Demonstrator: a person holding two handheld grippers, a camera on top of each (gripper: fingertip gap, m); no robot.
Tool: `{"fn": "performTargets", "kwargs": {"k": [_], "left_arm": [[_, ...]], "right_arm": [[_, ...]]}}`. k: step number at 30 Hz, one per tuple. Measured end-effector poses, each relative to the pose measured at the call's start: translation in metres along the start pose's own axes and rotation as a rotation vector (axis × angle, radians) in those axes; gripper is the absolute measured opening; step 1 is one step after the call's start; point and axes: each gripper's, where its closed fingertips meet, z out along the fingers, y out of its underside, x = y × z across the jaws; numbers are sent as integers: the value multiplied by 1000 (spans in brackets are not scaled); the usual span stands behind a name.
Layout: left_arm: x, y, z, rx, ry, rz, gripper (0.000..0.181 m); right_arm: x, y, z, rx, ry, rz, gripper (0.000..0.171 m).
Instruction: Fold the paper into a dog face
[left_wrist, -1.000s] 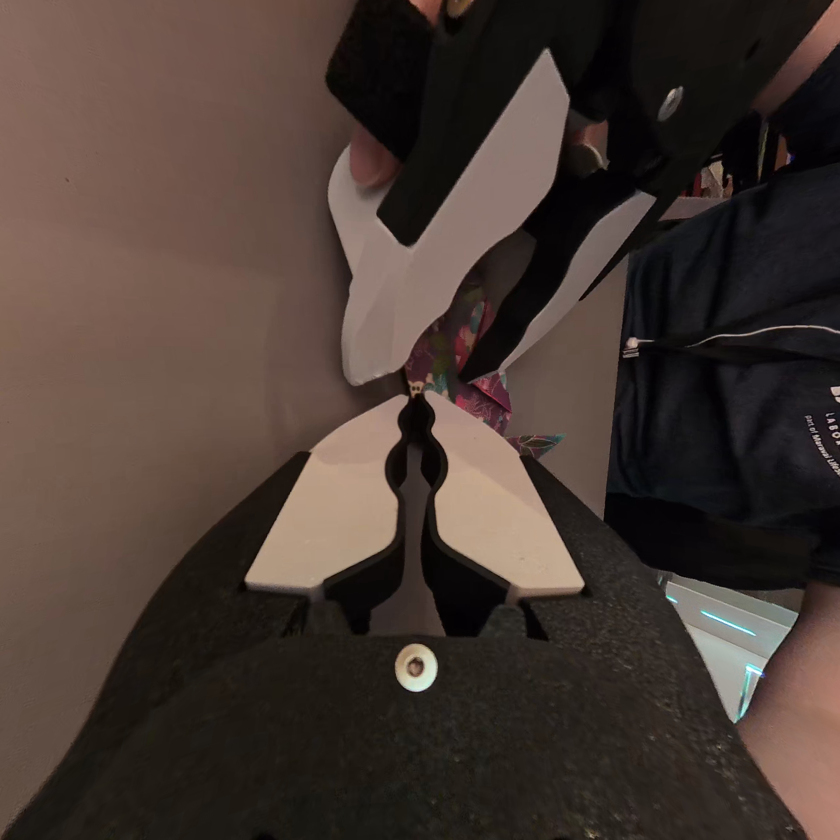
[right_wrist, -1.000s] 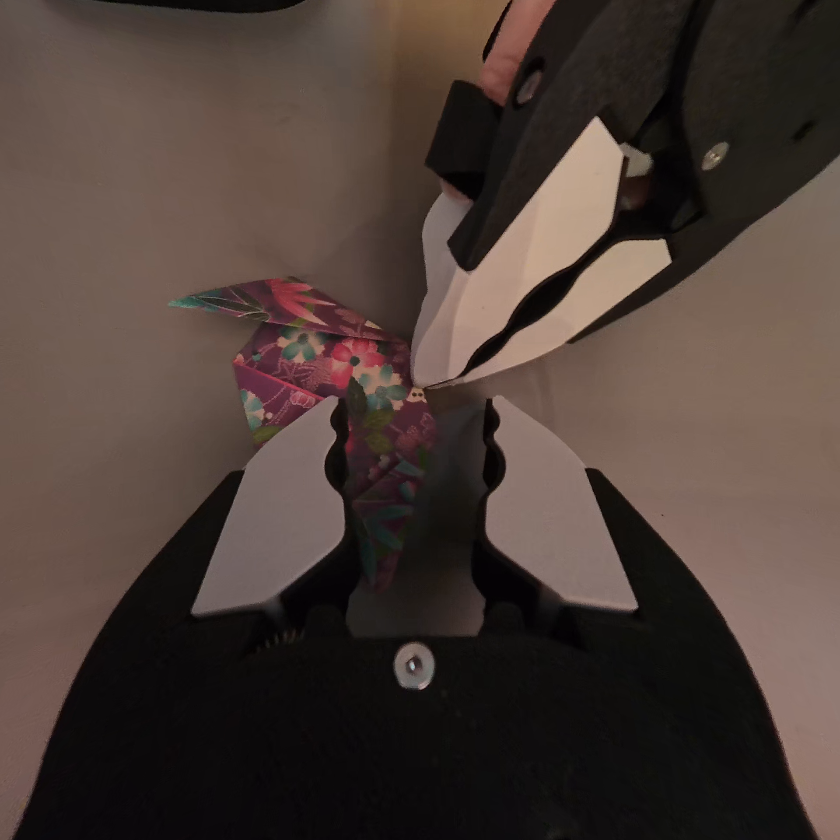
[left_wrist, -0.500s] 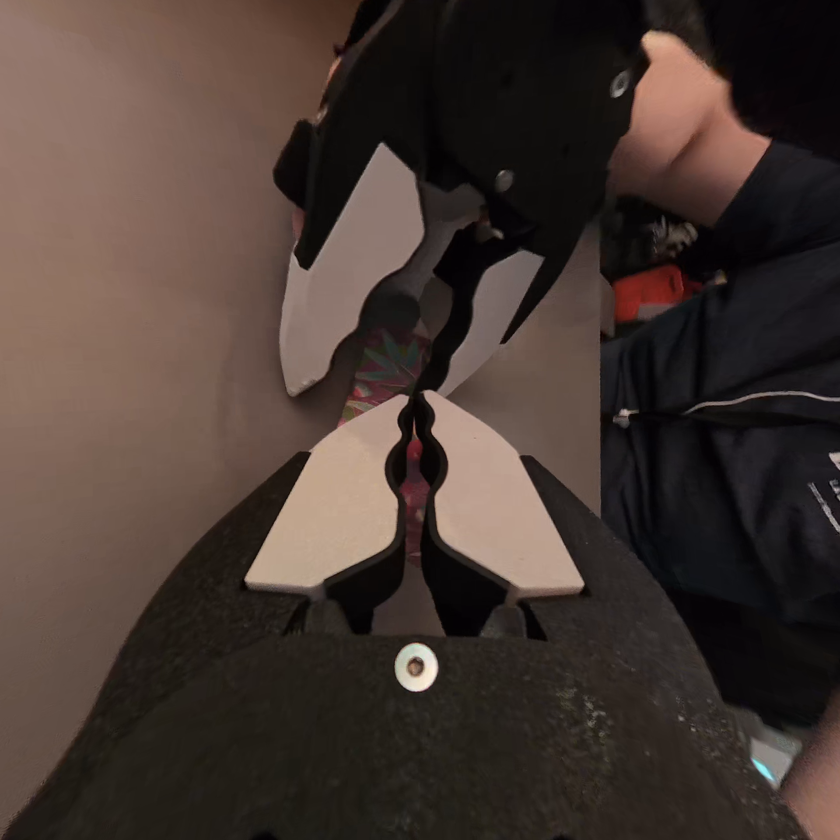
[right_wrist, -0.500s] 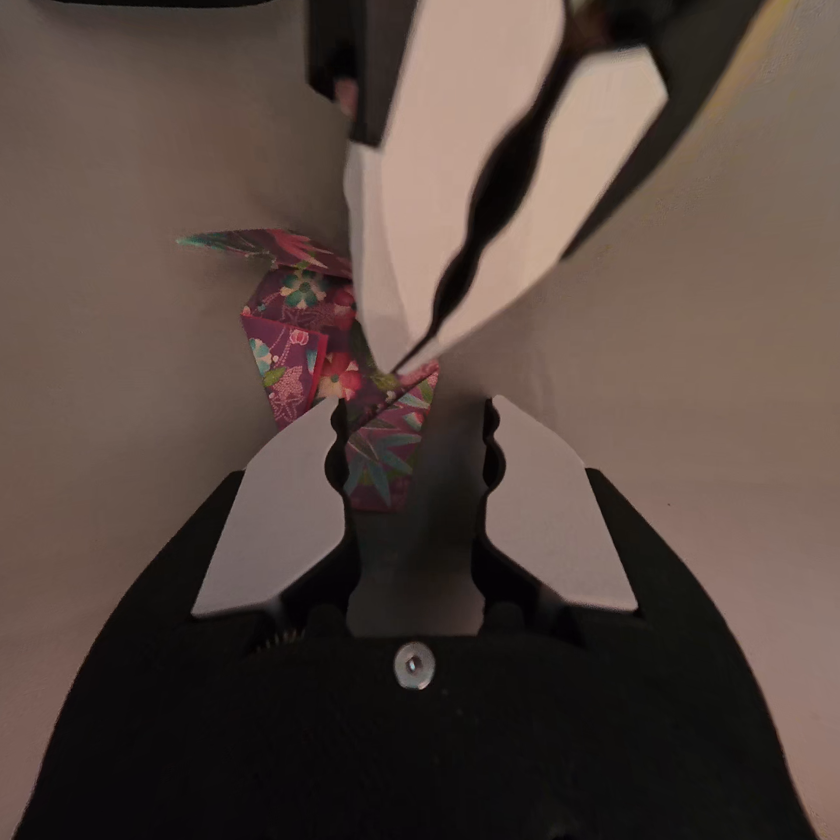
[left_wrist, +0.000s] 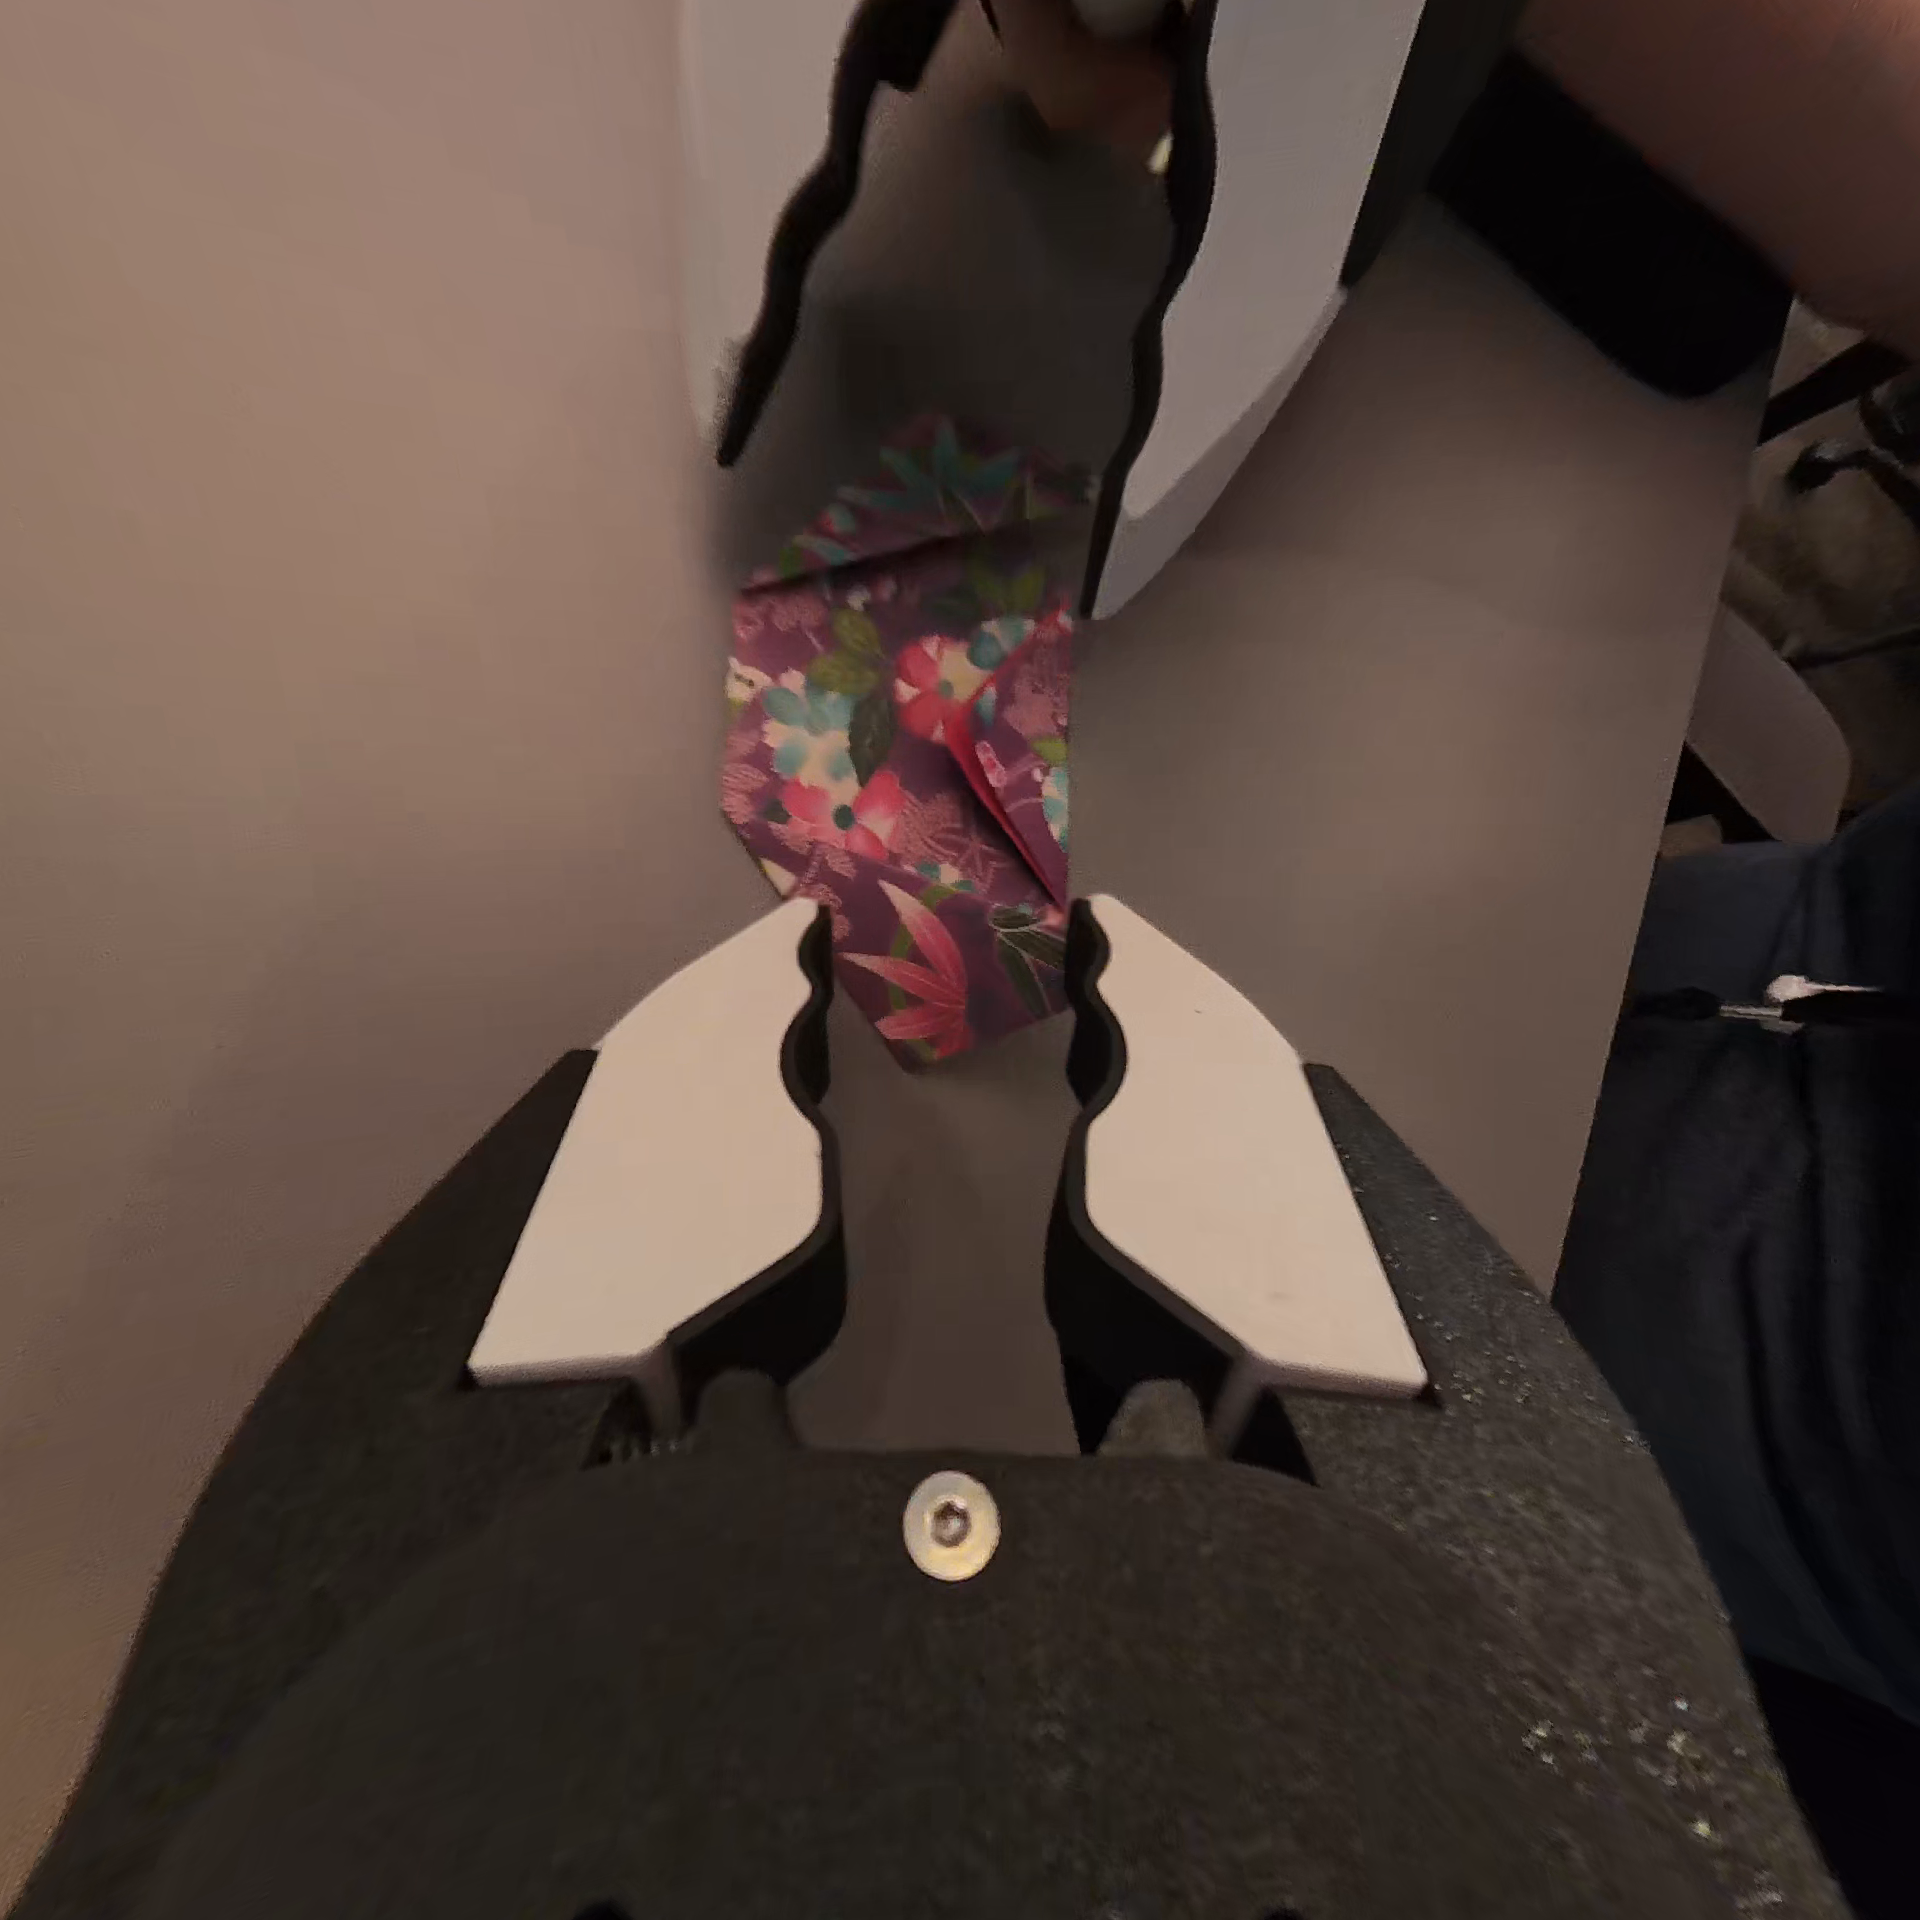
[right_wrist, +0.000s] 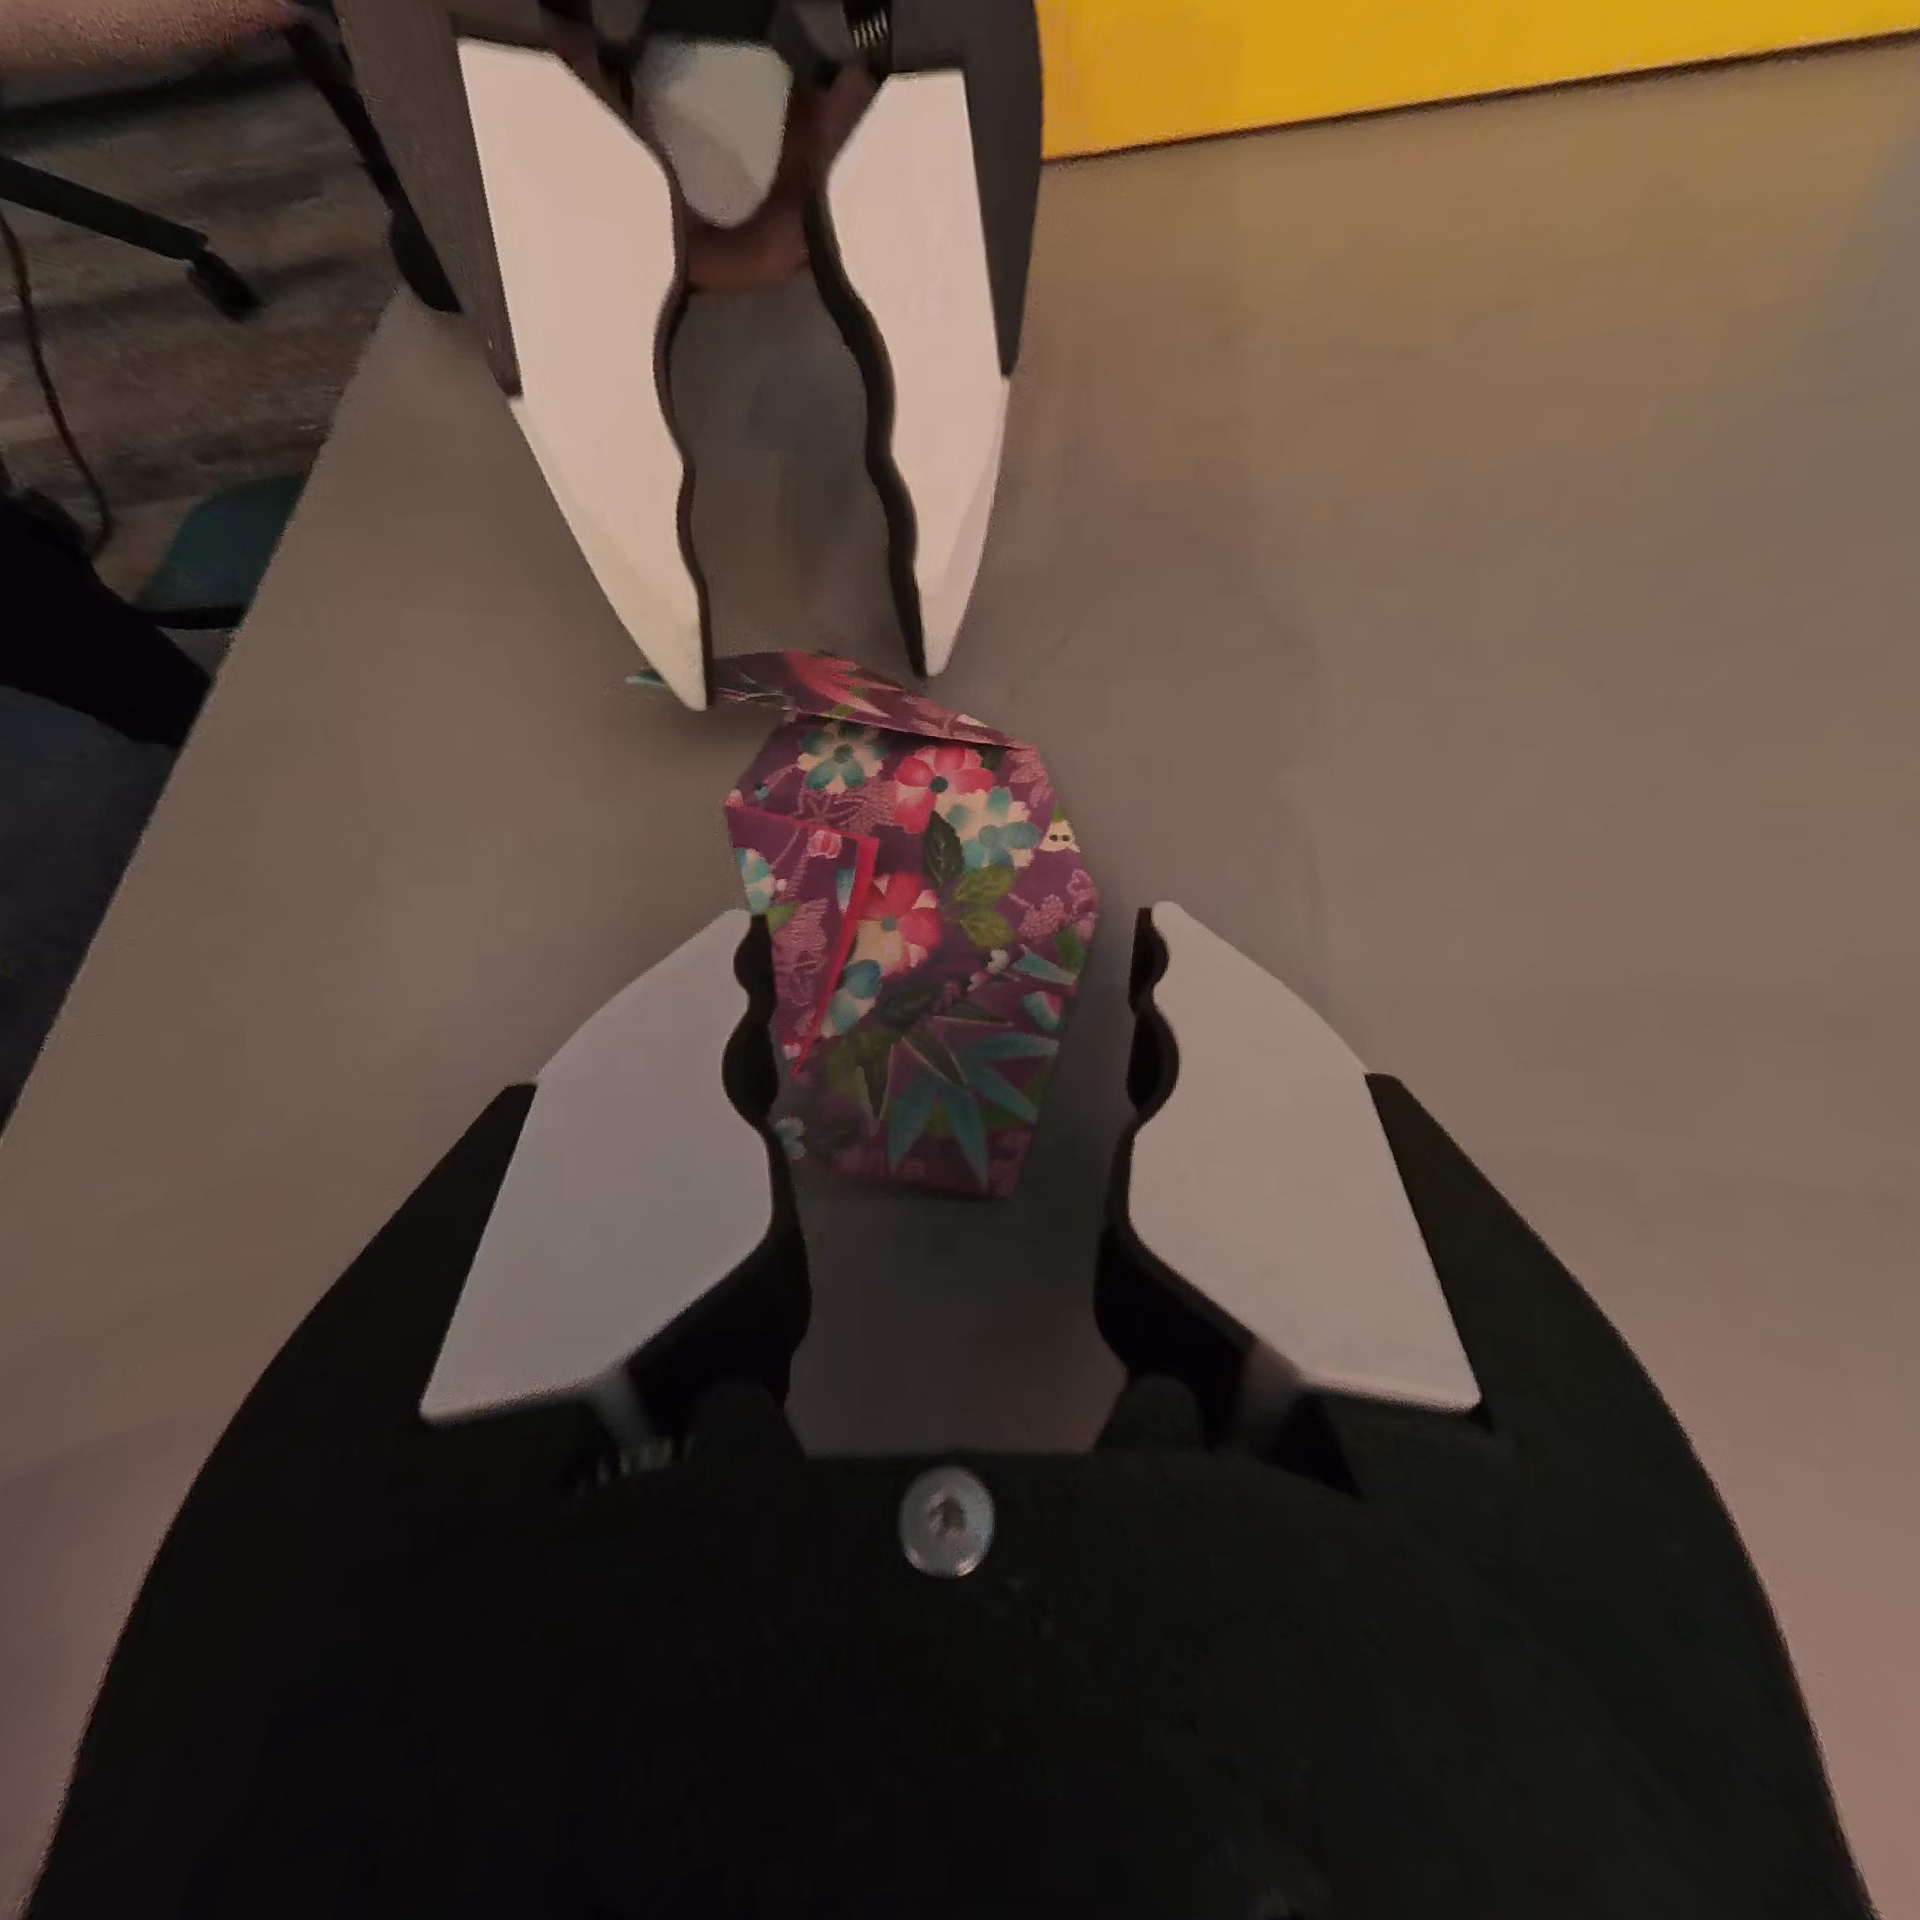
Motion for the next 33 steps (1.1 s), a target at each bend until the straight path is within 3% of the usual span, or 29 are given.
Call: {"fn": "performTargets", "kwargs": {"k": [1,5,11,22,29,33], "left_arm": [[2,2,2,-3,-22,18,49],[12,7,0,8,-125,107,60],[18,18,3,-12,-238,201,57],[14,22,12,79,-222,140,51],[14,23,11,69,-221,150,50],[18,12,-8,157,-168,108,57]], "right_arm": [[-4,-2,-1,8,-16,-8,65],[-23,-4,4,6,-89,-80,56],[-35,3,23,-94,-159,-30,43],[-36,4,38,-235,-134,-37,40],[-47,3,38,-232,-244,13,14],[-50,0,33,-201,-265,10,2]]}}
